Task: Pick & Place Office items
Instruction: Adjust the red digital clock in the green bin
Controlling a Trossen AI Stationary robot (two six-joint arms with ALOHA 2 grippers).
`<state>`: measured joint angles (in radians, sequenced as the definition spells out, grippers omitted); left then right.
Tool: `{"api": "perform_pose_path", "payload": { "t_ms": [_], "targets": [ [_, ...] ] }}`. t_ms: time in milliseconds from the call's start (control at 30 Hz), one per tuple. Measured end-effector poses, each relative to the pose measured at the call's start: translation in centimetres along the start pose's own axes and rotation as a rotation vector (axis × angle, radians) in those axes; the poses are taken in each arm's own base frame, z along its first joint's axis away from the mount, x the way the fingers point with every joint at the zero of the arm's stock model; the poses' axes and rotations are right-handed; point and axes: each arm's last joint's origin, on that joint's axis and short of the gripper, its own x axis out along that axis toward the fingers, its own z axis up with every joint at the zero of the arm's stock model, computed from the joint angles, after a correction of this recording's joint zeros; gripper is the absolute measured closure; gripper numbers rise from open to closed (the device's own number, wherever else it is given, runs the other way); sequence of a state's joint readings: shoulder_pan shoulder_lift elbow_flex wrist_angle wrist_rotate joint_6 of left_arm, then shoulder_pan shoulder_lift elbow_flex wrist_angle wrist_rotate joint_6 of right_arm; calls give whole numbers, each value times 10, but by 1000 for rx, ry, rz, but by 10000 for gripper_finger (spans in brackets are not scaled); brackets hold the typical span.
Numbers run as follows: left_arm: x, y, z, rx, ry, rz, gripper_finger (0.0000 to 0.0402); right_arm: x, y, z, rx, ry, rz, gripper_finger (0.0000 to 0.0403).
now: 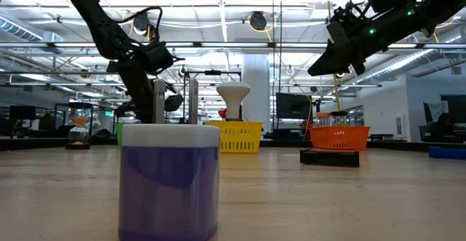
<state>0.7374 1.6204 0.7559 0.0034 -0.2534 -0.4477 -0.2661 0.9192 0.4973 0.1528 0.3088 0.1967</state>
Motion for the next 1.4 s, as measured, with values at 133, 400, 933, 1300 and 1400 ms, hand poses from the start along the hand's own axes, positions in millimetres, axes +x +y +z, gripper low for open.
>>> {"api": "perform_pose_path", "payload": {
  "t_ms": [133,400,933,1300,1400],
  "targets": [
    [-1,0,0,3,-10,20,392,0,0,0,0,0,0,348],
    [-17,2,3,11,-44,104,392,0,0,0,0,0,0,349],
    [-25,-1,7,59,-47,31,392,0,0,0,0,0,0,348],
    [-20,-1,8,35,-45,-17,392,0,0,0,0,0,0,349],
    [-12,0,5,24,-27,-13,392,0,0,0,0,0,0,348]
  ]
}}
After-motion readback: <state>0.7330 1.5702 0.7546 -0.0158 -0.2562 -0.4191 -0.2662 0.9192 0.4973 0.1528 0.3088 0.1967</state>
